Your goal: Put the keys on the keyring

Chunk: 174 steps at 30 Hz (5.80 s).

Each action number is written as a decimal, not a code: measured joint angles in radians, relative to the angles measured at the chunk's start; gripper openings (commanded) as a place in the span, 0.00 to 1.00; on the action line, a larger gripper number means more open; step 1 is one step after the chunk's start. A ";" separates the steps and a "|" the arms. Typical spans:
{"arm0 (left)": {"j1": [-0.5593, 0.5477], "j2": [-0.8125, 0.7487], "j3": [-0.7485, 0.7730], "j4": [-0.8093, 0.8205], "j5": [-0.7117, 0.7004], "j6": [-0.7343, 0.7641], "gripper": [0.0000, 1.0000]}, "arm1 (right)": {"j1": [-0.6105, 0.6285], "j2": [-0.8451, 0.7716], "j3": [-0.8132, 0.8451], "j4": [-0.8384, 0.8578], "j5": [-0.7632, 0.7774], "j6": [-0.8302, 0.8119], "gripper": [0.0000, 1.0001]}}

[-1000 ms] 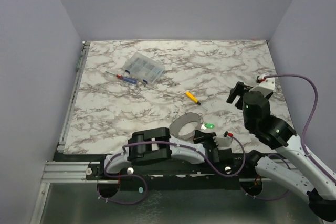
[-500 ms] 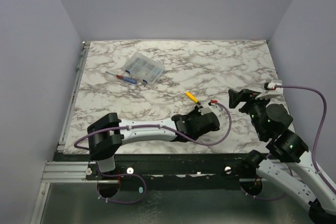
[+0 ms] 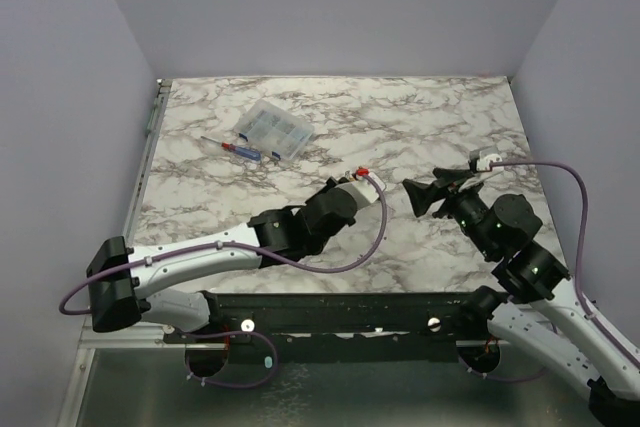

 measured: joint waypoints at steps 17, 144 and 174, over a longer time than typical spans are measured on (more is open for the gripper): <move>0.003 -0.267 -0.190 0.198 0.033 0.161 0.00 | 0.032 0.339 -0.323 0.698 -0.479 -0.172 0.81; 0.013 -0.294 -0.241 0.230 0.156 0.146 0.78 | 0.230 0.536 0.363 -0.128 -0.195 -0.347 0.01; 0.288 -0.440 -0.241 0.304 -0.197 0.062 0.87 | 0.230 0.944 0.621 -0.135 -0.292 -0.210 0.01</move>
